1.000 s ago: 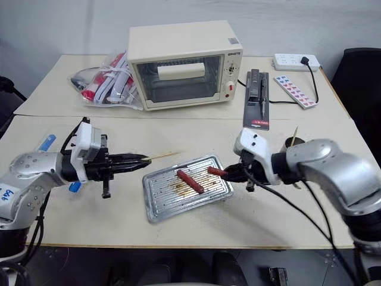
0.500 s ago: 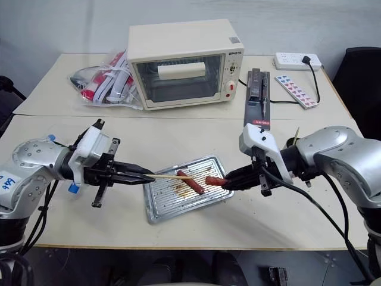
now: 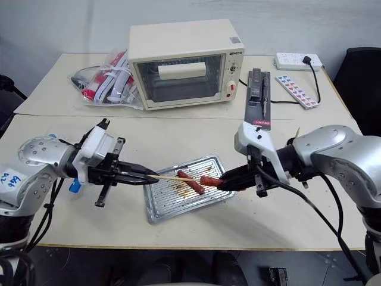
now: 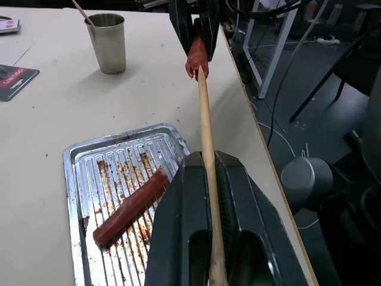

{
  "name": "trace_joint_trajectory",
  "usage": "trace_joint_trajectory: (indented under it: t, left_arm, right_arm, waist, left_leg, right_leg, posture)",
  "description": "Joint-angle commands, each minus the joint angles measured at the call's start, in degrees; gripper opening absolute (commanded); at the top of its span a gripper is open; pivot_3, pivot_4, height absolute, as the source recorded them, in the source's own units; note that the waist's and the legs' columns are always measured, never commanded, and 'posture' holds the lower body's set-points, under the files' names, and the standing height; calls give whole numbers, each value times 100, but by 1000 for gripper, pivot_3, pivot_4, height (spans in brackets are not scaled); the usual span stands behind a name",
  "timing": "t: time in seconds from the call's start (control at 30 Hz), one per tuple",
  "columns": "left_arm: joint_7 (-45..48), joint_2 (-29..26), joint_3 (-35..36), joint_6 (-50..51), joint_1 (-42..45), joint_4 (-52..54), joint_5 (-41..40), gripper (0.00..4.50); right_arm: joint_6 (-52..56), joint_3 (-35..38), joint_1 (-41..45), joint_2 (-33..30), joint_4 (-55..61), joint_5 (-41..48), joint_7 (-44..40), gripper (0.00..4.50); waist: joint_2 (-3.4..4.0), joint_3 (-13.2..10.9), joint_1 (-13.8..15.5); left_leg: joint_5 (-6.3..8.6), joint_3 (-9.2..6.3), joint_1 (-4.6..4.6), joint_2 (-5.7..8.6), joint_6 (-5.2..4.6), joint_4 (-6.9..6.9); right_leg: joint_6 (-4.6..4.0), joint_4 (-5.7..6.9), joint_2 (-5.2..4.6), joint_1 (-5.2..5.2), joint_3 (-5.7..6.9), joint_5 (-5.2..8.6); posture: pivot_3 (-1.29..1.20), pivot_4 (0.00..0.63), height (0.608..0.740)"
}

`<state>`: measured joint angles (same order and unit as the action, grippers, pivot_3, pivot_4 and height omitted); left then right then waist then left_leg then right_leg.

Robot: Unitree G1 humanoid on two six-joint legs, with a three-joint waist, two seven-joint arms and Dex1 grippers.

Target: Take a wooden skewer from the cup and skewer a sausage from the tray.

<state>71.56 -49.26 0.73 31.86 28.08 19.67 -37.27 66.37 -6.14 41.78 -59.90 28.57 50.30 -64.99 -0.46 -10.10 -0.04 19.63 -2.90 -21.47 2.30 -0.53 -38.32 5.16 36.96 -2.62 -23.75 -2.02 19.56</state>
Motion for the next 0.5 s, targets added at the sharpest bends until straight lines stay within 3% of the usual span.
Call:
trace_joint_trajectory:
  t: [0.03, 0.5]
  left_arm:
    - [-9, -1, 35, -87, 94, 91, 20, 0]
    - [141, -90, 45, -206, 72, -81, 120, 0]
  right_arm:
    - [-18, 253, 134, 27, 176, 185, 29, 221]
    - [-84, 267, 157, -34, 104, 208, 83, 221]
  waist:
    - [0, 0, -1]
    - [0, 0, 1]
  left_leg:
    - [0, 0, 0, 0, 0, -1]
    - [0, 0, 0, 0, 0, -12]
  right_leg:
    - [0, 1, 0, 0, 0, 0]
    - [0, 8, 0, 1, 0, 0]
  posture:
    - [0, 150, 740]
    - [0, 150, 740]
